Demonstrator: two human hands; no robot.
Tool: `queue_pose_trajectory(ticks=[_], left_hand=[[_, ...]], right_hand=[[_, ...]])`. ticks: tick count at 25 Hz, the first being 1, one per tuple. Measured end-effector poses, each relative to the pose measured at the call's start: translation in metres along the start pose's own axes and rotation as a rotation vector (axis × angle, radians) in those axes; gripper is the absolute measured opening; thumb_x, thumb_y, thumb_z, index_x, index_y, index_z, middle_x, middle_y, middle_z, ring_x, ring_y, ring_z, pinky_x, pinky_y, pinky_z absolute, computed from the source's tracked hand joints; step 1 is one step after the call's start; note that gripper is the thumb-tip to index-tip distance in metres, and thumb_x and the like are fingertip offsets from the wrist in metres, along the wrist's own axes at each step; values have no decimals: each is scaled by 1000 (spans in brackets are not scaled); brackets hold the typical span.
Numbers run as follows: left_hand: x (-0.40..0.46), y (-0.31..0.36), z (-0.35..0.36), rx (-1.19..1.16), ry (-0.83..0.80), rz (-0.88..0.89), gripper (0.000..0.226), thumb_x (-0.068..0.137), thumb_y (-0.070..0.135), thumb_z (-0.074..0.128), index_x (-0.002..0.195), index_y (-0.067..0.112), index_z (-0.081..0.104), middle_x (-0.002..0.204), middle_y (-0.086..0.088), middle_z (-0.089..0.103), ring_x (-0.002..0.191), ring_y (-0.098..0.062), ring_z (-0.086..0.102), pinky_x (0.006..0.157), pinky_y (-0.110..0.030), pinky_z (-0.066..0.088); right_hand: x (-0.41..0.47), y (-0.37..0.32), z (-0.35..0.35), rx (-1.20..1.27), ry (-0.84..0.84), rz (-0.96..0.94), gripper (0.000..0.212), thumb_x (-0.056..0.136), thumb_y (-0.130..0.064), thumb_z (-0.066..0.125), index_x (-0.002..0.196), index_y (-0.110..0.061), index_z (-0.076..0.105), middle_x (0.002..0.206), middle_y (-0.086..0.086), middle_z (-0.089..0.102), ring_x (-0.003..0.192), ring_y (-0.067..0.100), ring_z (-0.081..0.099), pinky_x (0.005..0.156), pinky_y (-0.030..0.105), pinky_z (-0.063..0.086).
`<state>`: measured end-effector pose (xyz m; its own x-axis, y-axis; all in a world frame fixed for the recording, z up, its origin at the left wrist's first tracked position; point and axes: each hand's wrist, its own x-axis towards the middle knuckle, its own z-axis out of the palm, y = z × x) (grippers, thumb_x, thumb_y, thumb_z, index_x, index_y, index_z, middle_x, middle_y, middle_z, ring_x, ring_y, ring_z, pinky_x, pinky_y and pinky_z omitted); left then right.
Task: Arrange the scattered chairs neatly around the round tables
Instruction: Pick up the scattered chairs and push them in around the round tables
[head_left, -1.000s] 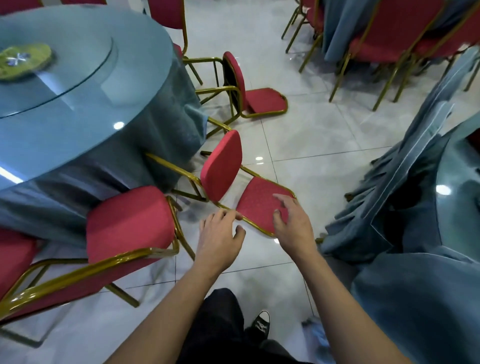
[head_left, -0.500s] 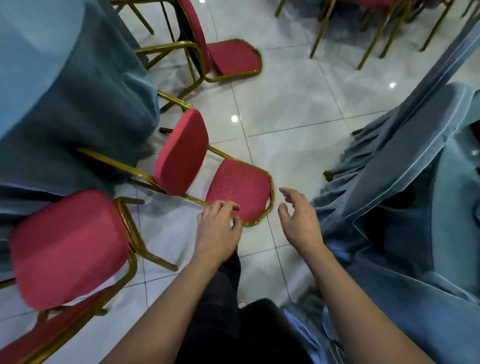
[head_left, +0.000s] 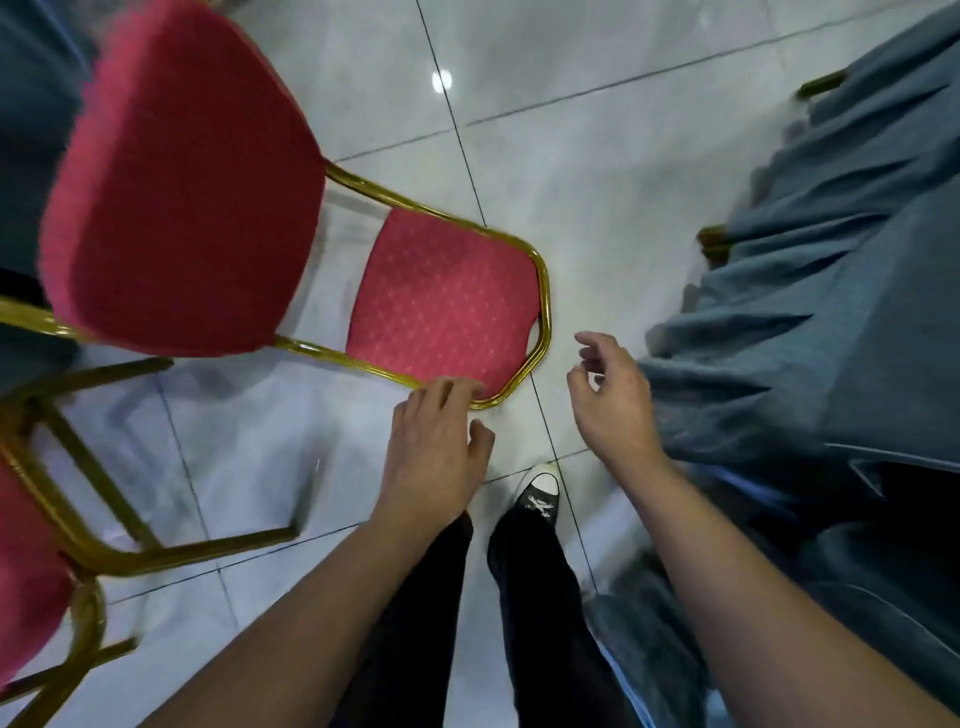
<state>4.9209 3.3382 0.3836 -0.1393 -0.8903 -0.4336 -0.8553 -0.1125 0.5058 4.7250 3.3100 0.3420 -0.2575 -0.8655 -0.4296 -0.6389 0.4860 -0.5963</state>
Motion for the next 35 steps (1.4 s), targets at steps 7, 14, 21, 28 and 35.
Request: queue_pose_trajectory(ticks=[7, 14, 21, 28, 35], left_hand=[[155, -113, 190, 44, -44, 36, 54, 96, 19, 52, 148, 18, 40, 146, -7, 45, 128, -28, 44, 109, -46, 37], [242, -204, 287, 232, -162, -67, 71, 97, 36, 52, 158, 31, 16, 168, -4, 4, 153, -33, 7, 121, -56, 14], [245, -202, 278, 290, -292, -95, 73, 97, 41, 48, 158, 36, 9, 168, -1, -7, 154, -31, 1, 122, -54, 9], [192, -131, 177, 255, -315, -71, 73, 98, 40, 46, 158, 39, 4, 168, 2, -9, 154, -30, -2, 122, -58, 14], [78, 6, 28, 86, -290, -212, 80, 97, 52, 45, 160, 30, 0, 168, -3, -5, 151, -38, 13, 119, -56, 25]], right_hand=[[161, 164, 160, -60, -12, 127, 39, 95, -24, 56, 134, -24, 53, 119, 2, 64, 102, 17, 60, 80, 30, 46], [259, 242, 255, -175, -38, 352, 39, 95, -32, 59, 128, -15, 46, 115, 9, 60, 101, 29, 60, 75, 35, 45], [262, 236, 265, -216, 19, 478, 31, 95, -17, 60, 120, -6, 45, 120, 17, 60, 107, 39, 61, 81, 40, 49], [157, 171, 143, -208, 120, 419, 17, 98, -13, 50, 108, -12, 36, 102, 16, 56, 88, 36, 60, 78, 54, 54], [32, 4, -49, 56, 212, 277, 38, 79, -17, 67, 108, -18, 42, 83, 1, 61, 74, 23, 53, 69, 28, 39]])
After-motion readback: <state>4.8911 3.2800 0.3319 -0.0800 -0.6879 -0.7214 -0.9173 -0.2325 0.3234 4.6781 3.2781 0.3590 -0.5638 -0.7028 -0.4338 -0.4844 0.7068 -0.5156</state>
